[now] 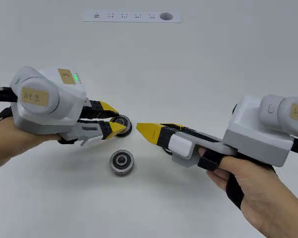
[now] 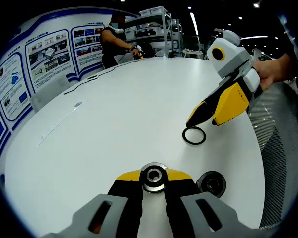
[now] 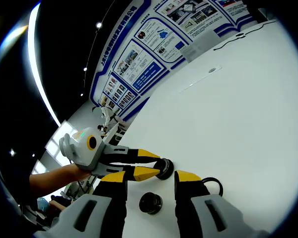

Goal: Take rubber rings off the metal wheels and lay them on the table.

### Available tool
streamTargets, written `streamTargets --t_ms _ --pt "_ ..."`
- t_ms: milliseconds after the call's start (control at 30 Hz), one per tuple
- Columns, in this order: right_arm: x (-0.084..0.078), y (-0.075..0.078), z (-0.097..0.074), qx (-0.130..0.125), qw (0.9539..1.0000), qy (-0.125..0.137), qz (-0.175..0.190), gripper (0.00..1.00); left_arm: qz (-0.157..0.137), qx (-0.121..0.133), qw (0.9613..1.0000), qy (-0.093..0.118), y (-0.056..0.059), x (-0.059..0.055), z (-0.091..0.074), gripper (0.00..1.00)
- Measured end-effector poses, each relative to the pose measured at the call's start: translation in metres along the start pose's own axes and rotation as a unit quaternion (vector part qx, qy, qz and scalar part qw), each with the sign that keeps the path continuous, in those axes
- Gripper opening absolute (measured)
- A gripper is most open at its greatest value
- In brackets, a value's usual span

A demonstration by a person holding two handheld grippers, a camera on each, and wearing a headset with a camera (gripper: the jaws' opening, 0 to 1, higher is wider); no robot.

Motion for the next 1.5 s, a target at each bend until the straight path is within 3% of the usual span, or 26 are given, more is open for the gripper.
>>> streamTargets --t_ms 367,533,633,867,1067,1500 --pt "0.002 -0.001 0.004 0.006 0.9999 0.004 0.007 0.39 0.001 -0.012 0.9999 0.000 -0.001 -0.002 -0.001 0.14" --pt "0.001 -0.002 0.013 0.015 0.9998 0.001 0.010 0.41 0.005 -0.012 0.9999 0.003 -0.001 -0.002 -0.001 0.13" --pt "0.001 -0.003 0.021 0.022 0.9996 -0.004 0.017 0.44 -0.009 -0.015 0.9998 0.009 -0.002 -0.003 -0.001 0.13" --pt "-0.001 -0.001 0.044 0.030 0.9991 -0.026 0.015 0.63 -0.006 -0.017 0.9998 0.008 -0.003 -0.003 -0.001 0.13" --pt "0.002 -0.001 0.059 0.053 0.9976 -0.044 -0.003 0.70 -0.006 -0.016 0.9998 0.005 -0.004 -0.002 0.000 0.13" --pt "0.006 0.005 0.076 0.092 0.9917 -0.082 -0.037 0.69 -0.003 -0.024 0.9997 0.008 -0.006 -0.001 0.003 0.13"
Point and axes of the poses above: the centre of the closed fingertips' face, and the gripper's own axes: z roughly forward along the fingers, y roughly to its right, x roughly out of its top, the point moved 9 cm from there along -z, roughly backward along the fingers, and after that the axes turned 11 degrees about -z, right-handed, at the moved point
